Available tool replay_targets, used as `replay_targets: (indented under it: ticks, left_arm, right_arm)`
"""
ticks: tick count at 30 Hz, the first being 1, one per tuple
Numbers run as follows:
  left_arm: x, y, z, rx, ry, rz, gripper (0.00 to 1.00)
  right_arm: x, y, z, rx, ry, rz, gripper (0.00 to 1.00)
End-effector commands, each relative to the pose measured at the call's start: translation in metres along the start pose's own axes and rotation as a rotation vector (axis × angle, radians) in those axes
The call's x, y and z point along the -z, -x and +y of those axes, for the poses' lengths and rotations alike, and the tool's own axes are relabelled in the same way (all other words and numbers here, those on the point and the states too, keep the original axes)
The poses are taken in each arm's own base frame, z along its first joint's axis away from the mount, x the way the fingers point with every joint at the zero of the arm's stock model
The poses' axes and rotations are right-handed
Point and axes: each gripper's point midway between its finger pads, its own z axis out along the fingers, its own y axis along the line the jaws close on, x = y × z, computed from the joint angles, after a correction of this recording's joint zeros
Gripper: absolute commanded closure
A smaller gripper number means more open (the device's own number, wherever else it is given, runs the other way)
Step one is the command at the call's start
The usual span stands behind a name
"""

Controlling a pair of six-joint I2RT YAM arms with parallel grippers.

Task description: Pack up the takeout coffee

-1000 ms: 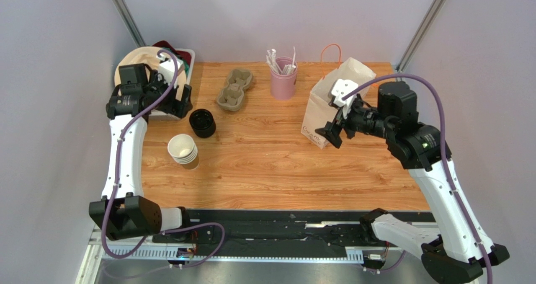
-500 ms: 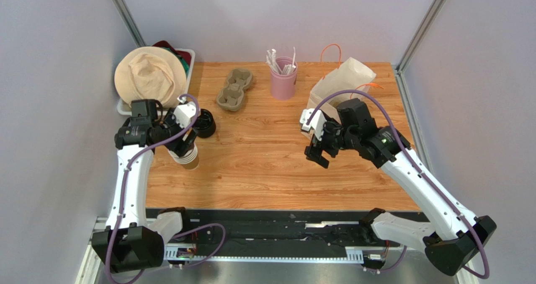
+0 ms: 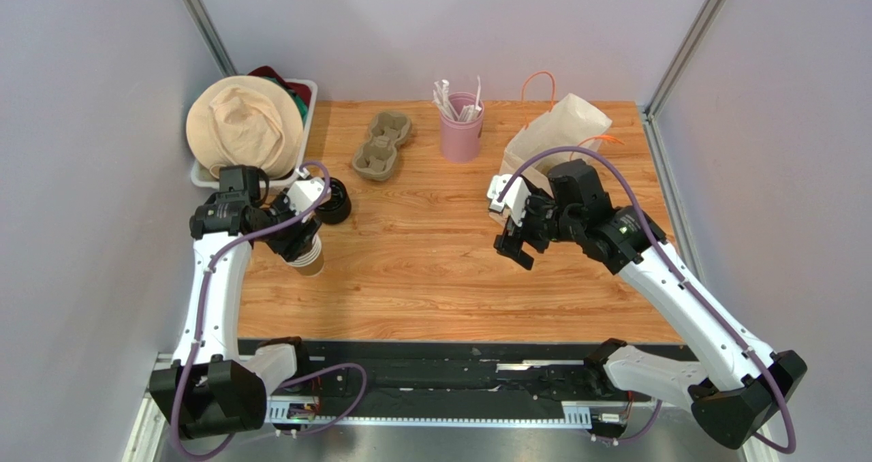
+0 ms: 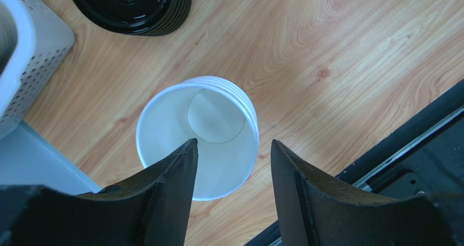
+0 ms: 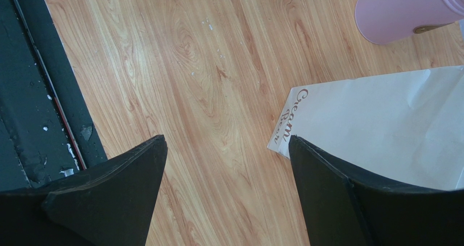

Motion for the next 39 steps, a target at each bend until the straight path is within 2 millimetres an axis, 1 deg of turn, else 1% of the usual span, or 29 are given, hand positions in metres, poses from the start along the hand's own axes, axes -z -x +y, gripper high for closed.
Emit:
replay_targets:
  ticks: [1, 6, 11, 13, 14, 21, 23, 27, 28, 34, 39]
  left_arm:
    - [-0.005, -0.006, -0.011, -0.022, -0.069, 0.009, 0.4]
    - [-0.011, -0.011, -0.01, -0.01, -0.069, 0.023, 0.42]
    - [-0.013, -0.013, -0.009, -0.006, -0.069, 0.032, 0.5]
    - [-0.015, -0.015, -0.008, -0.003, -0.071, 0.04, 0.5]
    - [-0.015, -0.015, -0.008, -0.003, -0.071, 0.042, 0.53]
    - [-0.018, -0.018, -0.009, 0.005, -0.083, 0.052, 0.58]
    - [-0.019, -0.019, -0.009, 0.003, -0.08, 0.053, 0.64]
    - [-0.019, -0.019, -0.008, 0.003, -0.076, 0.052, 0.69]
    - [-0.019, -0.019, -0.008, 0.002, -0.075, 0.053, 0.72]
    - [-0.017, -0.016, -0.007, 0.003, -0.069, 0.043, 0.81]
    - [-0.012, -0.011, -0.004, -0.002, -0.045, 0.029, 0.83]
  right_arm:
    - [-0.001, 0.008, -0.006, 0.022, -0.032, -0.038, 0.12]
    - [-0.005, 0.007, -0.005, 0.013, -0.023, -0.036, 0.12]
    - [-0.005, 0.006, -0.004, 0.014, -0.022, -0.038, 0.11]
    - [-0.006, 0.006, -0.004, 0.014, -0.022, -0.038, 0.11]
    - [-0.006, 0.006, -0.004, 0.015, -0.022, -0.039, 0.11]
    - [-0.007, 0.005, -0.004, 0.013, -0.022, -0.037, 0.11]
    - [-0.007, 0.005, -0.004, 0.01, -0.023, -0.036, 0.11]
    - [-0.008, 0.004, -0.005, 0.01, -0.028, -0.032, 0.11]
    - [-0.008, 0.004, -0.005, 0.009, -0.028, -0.034, 0.11]
    - [-0.007, 0.004, -0.005, 0.008, -0.031, -0.034, 0.11]
    - [-0.008, 0.003, -0.006, 0.009, -0.034, -0.032, 0.11]
